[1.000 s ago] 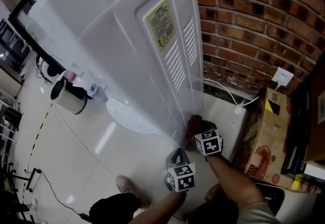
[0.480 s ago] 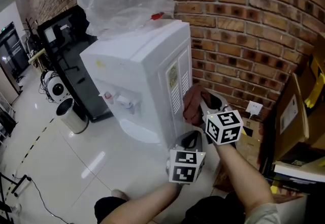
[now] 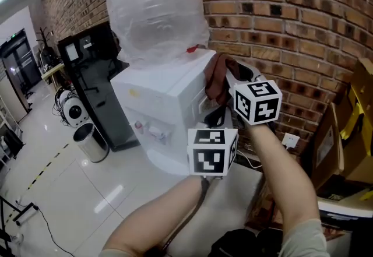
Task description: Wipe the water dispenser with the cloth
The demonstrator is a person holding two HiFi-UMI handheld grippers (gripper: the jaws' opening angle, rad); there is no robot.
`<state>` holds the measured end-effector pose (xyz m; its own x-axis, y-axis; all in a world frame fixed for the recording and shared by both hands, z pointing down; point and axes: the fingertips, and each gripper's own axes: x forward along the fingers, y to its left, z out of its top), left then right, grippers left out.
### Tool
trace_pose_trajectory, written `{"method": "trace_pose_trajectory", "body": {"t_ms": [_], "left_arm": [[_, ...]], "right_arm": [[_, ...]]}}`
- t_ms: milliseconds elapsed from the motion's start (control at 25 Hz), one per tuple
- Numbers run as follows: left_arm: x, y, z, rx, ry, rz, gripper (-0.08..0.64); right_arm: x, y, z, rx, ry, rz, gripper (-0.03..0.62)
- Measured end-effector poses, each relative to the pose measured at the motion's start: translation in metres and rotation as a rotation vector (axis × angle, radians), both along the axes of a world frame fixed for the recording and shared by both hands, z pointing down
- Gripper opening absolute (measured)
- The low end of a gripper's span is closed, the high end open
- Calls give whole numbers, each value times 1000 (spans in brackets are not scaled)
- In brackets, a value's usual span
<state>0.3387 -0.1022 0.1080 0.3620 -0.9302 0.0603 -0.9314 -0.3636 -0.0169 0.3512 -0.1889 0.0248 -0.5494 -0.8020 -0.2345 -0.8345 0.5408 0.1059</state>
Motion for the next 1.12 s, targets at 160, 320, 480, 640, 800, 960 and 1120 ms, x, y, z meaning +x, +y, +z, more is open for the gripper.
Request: {"method": "trace_pose_trajectory", "body": {"t_ms": [160,320,480,640,800,960,1120], "left_arm": [[-8,-10,-18,65,35,-26,0],[-12,-17,-22,85,55,-23,0],[-17,-22,-15,85,53,-31,0],[-20,-29,7,51,64,-33,0],[-20,-32,28,32,69,-40,0],[-19,-34,52,10,61,-56,0],[-21,-40,86,-34,61,-70,0]], "right_arm": [[-16,-12,-24,31,59,-3,84],[-28,-28,-29,16,134,1,84],[-26,-42,-16,-6,152,12,84],[-15,-45,10,-27,112,18,84],[-14,-48,53,-81,132,20,84],[-12,-52,94,-127,100,10,84],[-11,-54,134,-168,63,-4,84]]}}
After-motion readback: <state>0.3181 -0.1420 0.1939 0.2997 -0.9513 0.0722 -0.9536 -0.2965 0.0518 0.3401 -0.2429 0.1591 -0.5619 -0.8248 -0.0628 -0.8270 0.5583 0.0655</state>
